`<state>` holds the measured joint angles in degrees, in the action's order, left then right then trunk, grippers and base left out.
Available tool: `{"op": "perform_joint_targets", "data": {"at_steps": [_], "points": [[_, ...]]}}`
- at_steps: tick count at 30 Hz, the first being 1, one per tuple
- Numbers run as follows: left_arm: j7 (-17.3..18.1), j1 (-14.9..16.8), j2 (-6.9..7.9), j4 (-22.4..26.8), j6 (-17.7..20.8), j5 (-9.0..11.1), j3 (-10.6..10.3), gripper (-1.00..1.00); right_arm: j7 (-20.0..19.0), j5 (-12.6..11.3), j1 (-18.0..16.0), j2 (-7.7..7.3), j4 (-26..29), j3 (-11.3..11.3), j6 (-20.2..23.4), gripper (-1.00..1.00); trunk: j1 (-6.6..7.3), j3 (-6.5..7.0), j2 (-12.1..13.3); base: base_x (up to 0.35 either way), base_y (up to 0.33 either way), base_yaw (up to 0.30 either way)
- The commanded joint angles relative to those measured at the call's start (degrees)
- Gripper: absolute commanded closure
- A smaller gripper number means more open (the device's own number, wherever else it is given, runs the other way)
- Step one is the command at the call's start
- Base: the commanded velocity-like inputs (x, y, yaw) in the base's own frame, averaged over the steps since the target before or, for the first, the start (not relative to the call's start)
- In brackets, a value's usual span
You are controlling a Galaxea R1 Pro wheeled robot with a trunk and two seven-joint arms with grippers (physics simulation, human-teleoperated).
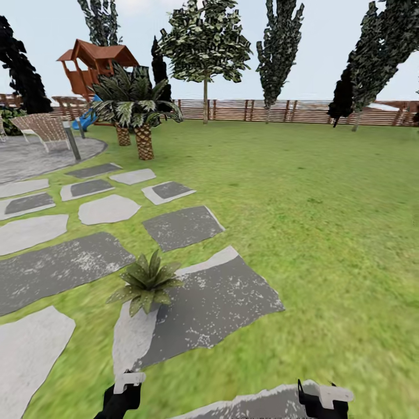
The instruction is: Pick up the pesticide atomizer in the garden and spray insectifuge to fully cover both potted plants in the garden.
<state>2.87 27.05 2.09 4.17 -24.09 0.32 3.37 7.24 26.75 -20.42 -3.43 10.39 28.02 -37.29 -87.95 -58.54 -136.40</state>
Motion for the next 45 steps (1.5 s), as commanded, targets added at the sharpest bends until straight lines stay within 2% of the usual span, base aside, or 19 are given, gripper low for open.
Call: {"op": "perform_joint_targets", "data": {"at_steps": [1,16,22,25,27,40,45], "points": [[0.3,0.0,0.01,0.0,-0.2,0.0,0.3,1.00,0.4,0.6,-0.1,0.00,-0.1,0.2,-0.2,-1.00,0.01,-0.05,0.0,0.000,0.000,-0.274],[0.3,0.0,0.02,0.0,-0.2,0.0,0.3,1.00,0.4,0.6,-0.1,0.00,-0.1,0.2,-0.2,-1.00,0.01,-0.05,0.0,-0.012,0.000,-0.275],[0.3,0.0,0.04,0.0,-0.2,0.0,0.3,1.00,0.5,0.5,-0.1,0.00,-0.1,0.3,-0.2,-1.00,0.01,-0.05,0.0,-0.293,0.000,-0.276],[0.3,0.0,0.08,0.0,-0.2,0.0,0.3,1.00,0.5,0.5,-0.1,0.00,-0.1,1.5,-0.2,-1.00,0.01,-0.05,0.0,-0.335,0.000,-0.276],[0.5,0.0,0.11,0.0,-0.3,-0.1,0.3,1.00,0.4,0.6,-0.1,0.00,-0.1,3.8,-0.2,-1.00,0.01,-0.05,0.0,-0.338,-0.039,-0.276],[0.5,0.0,0.03,0.0,-0.2,-0.5,0.3,1.00,0.4,0.6,-0.1,0.00,-0.1,4.0,-0.2,-1.00,0.01,-0.05,0.0,-0.298,-0.187,-0.276],[0.4,0.0,0.09,0.0,-0.2,-0.4,0.3,1.00,0.5,0.6,-0.1,0.02,-0.1,4.0,-0.2,-1.00,0.01,-0.05,0.0,-0.123,-0.251,-0.276]]}}
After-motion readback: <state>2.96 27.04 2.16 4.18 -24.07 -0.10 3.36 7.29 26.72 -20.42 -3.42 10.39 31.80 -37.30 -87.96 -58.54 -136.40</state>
